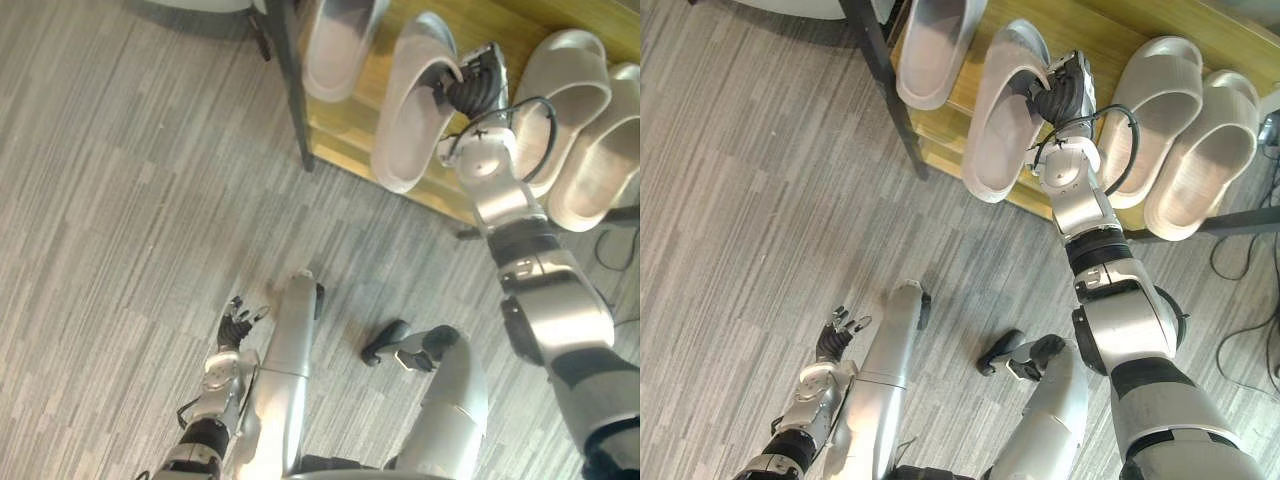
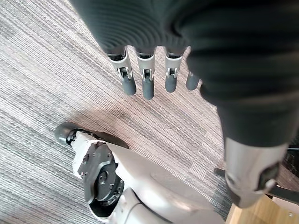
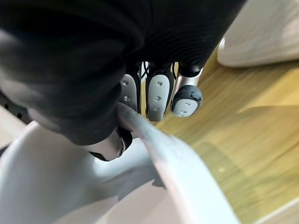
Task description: Organize the slippers on the shoe rack
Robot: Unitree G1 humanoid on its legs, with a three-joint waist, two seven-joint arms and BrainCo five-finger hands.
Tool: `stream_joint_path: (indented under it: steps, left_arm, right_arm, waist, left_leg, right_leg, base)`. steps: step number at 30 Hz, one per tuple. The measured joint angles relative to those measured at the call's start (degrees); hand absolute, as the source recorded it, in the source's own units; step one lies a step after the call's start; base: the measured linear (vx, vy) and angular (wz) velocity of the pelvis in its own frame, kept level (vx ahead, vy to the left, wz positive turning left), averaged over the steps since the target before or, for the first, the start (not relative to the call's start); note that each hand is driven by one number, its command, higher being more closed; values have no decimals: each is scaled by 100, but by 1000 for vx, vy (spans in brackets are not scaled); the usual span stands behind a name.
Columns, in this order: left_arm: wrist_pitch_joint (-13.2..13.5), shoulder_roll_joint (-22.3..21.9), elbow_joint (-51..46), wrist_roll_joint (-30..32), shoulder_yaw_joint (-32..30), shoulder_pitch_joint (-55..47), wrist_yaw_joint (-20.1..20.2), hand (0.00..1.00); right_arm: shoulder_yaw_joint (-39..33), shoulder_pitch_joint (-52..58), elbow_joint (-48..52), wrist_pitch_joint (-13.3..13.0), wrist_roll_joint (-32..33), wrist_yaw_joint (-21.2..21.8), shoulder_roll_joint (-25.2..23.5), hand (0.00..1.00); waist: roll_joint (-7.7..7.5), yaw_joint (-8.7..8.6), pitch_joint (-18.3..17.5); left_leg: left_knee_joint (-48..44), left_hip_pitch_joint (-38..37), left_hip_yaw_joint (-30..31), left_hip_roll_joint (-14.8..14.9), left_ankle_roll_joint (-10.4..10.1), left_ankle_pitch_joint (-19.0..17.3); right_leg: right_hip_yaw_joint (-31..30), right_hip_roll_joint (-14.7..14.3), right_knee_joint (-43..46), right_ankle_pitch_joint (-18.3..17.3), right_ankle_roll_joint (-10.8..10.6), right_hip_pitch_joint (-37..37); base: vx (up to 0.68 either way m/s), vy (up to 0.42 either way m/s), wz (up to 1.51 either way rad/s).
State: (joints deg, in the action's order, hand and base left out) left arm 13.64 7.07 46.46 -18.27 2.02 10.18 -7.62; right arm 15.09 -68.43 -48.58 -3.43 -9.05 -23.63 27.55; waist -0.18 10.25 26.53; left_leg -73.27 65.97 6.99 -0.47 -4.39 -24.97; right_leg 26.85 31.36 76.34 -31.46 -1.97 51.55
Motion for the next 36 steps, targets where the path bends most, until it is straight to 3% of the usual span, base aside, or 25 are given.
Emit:
stream_joint_path:
  steps: [22, 23, 36]
  left_arm:
    - [-35, -116, 39, -35, 144, 32, -108, 0]
    - [-36, -115, 40, -42, 145, 32, -108, 0]
    - [-40, -116, 70, -51, 193, 47, -115, 0]
  right_arm:
    - [504, -899, -697, 168, -225, -641, 467, 100]
    - [560, -935, -725, 176, -222, -656, 482, 0]
    - [529, -1123, -734, 202, 216, -903, 666, 0]
  waist:
    - [115, 162, 76]
    - [115, 163, 76]
    - [145, 177, 92]
  left_leg:
    - [-54, 399, 135, -220, -103, 117]
    - [-45, 404, 136, -219, -109, 120]
    - [240, 518, 147, -276, -153, 346]
  right_leg:
    - [235, 266, 259, -192, 62, 170]
    - [235, 268, 263, -195, 64, 179]
    - [367, 341, 183, -198, 76, 265]
  base:
    - [50, -29, 8]
    - [46, -32, 0]
    - [56, -38, 7]
